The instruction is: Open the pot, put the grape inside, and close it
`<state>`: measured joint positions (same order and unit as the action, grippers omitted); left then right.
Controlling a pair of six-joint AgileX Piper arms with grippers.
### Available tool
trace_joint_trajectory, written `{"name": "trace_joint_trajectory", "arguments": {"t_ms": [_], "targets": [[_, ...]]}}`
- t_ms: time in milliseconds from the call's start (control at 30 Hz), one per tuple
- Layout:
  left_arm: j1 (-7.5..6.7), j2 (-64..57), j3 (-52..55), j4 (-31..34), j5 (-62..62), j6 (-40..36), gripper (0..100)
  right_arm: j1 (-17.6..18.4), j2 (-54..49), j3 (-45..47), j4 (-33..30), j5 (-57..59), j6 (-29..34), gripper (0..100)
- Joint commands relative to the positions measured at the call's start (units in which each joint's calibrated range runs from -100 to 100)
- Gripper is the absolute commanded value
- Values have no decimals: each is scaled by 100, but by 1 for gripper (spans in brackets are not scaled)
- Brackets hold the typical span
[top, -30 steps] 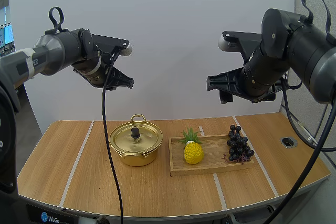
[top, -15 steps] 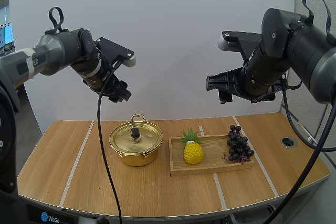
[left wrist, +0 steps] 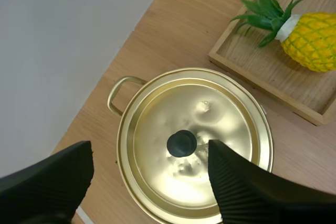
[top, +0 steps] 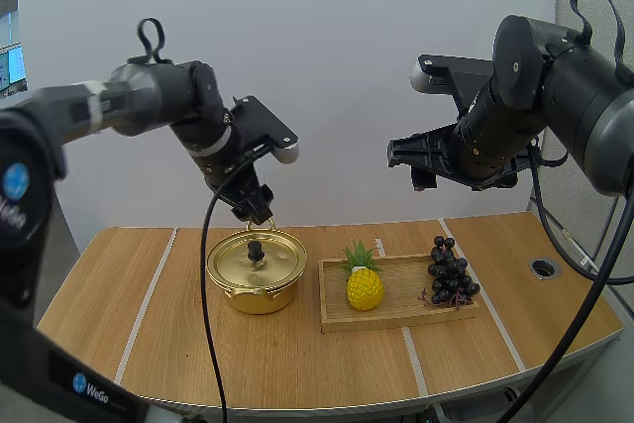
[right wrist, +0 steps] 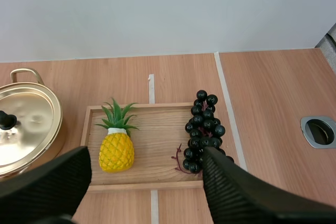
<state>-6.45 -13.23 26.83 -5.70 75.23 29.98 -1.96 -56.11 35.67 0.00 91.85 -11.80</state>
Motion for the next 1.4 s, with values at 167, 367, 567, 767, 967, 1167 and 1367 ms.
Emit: {"name": "trace_joint_trajectory", "arguments": {"t_ms": [167,367,567,767,967,1167,1367], "targets": [[-23,839,-596,88,505,-119,100,-19,-33,18,0,-63,-45,100],[-23,1326,-790,221,630,-153,100,-19,-33,18,67,192,-45,100],[-23,1483,-790,278,557,-153,100,-19,-33,18,93,635,-45,100],[-23,1495,-790,278,478,-153,100,-19,-33,18,93,693,-45,100],[-23,1521,-790,278,398,-153,100,-19,-33,18,103,692,-45,100],[-23,1837,-790,278,470,-153,100,-19,-33,18,102,674,-45,100],[-23,2079,-790,278,470,-153,100,-19,-33,18,102,674,-45,100]]}}
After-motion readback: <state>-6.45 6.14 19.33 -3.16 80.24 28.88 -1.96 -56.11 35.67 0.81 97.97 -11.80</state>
